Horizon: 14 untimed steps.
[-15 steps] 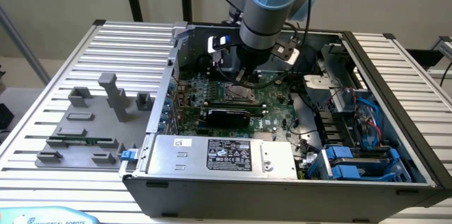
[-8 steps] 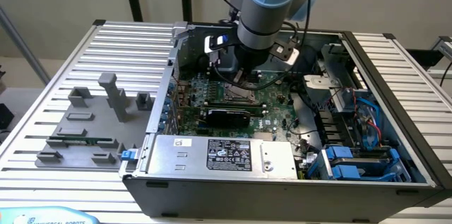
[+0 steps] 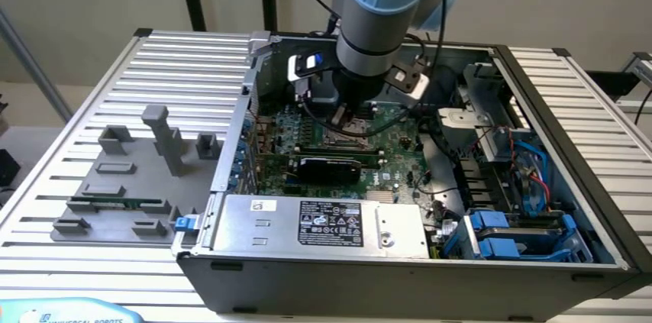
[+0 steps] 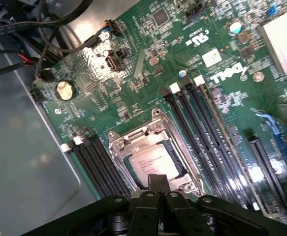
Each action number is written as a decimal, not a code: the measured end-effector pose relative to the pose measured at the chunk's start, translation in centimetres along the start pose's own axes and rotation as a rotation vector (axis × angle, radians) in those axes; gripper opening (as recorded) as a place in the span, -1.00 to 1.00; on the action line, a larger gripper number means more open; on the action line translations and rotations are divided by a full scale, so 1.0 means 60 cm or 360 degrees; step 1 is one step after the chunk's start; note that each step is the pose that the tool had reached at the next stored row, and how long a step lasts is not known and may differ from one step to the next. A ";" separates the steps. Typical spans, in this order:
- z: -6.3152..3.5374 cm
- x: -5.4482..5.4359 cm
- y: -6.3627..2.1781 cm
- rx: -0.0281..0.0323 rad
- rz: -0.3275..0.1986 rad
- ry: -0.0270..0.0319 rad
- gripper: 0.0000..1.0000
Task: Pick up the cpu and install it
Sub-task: 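Install the second cpu locking lever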
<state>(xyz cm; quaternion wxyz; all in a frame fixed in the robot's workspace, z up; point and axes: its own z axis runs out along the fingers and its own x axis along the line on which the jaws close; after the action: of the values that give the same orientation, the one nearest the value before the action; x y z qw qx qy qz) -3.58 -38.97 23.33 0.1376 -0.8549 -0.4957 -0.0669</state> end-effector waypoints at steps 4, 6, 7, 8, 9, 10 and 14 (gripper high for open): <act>-0.018 -0.012 0.006 0.00001 0.0000 0.00000 -0.79; -0.026 -0.018 0.008 0.00000 0.0000 0.00002 -0.79; -0.029 -0.021 0.009 0.00000 0.0000 0.00000 -0.79; -0.032 -0.025 0.011 0.00000 0.0000 0.00001 -0.79; -0.035 -0.028 0.012 0.00000 0.0000 -0.00001 -0.79; -0.037 -0.032 0.013 0.00000 0.0000 0.00000 -0.79; -0.043 -0.049 0.014 -0.00001 0.0000 -0.00001 -0.79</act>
<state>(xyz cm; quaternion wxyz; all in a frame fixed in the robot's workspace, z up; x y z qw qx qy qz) -4.25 -42.60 24.92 0.1376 -0.8550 -0.4956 -0.0668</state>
